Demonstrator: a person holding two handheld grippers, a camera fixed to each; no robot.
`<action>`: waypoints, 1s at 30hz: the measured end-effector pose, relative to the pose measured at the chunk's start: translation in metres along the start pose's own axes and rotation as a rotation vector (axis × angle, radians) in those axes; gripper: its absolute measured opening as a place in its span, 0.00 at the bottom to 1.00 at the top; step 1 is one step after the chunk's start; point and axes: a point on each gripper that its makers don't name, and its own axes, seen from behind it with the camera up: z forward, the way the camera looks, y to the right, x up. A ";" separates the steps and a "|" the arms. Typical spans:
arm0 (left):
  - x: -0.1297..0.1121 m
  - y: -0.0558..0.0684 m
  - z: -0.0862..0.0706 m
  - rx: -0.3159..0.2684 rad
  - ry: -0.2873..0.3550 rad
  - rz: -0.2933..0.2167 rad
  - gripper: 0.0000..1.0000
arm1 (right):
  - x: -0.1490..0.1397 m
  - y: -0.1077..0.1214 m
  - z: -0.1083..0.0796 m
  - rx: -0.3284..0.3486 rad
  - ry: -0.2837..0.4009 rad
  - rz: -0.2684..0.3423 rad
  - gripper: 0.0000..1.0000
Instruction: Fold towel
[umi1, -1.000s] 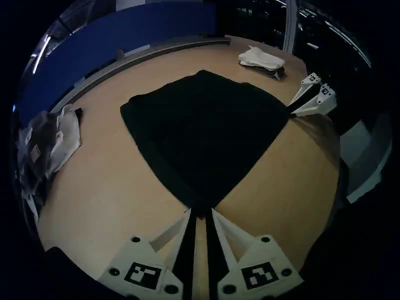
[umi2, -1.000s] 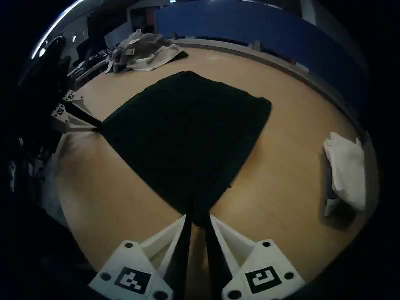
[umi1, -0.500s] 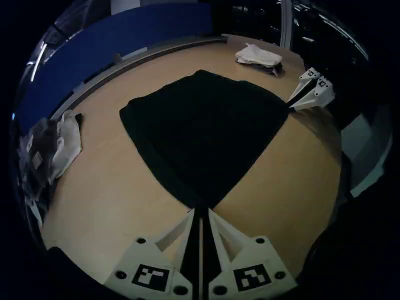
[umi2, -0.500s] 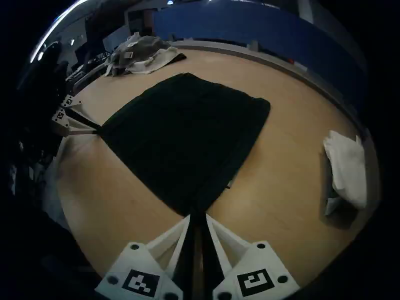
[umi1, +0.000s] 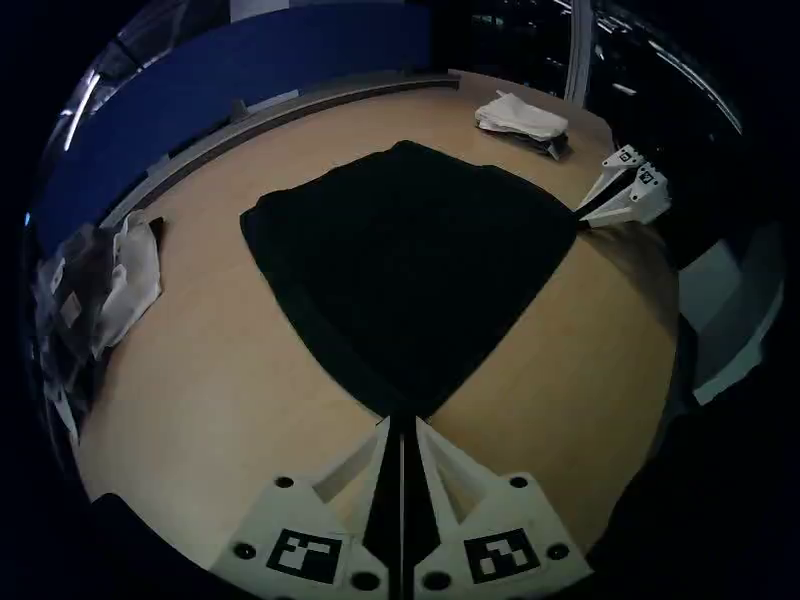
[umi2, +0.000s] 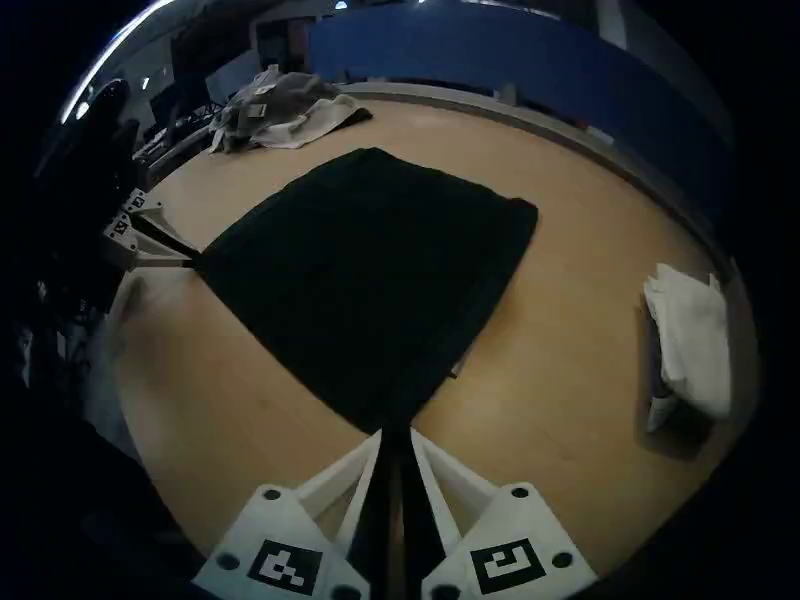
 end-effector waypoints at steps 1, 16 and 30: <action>0.001 0.000 -0.001 0.001 0.001 -0.001 0.01 | 0.000 0.000 0.000 -0.001 0.000 -0.001 0.05; 0.011 -0.003 -0.011 0.000 0.014 -0.022 0.01 | 0.013 0.003 -0.009 -0.009 0.023 0.005 0.05; 0.039 -0.008 -0.033 0.024 0.058 -0.068 0.01 | 0.038 0.009 -0.031 -0.018 0.058 0.012 0.05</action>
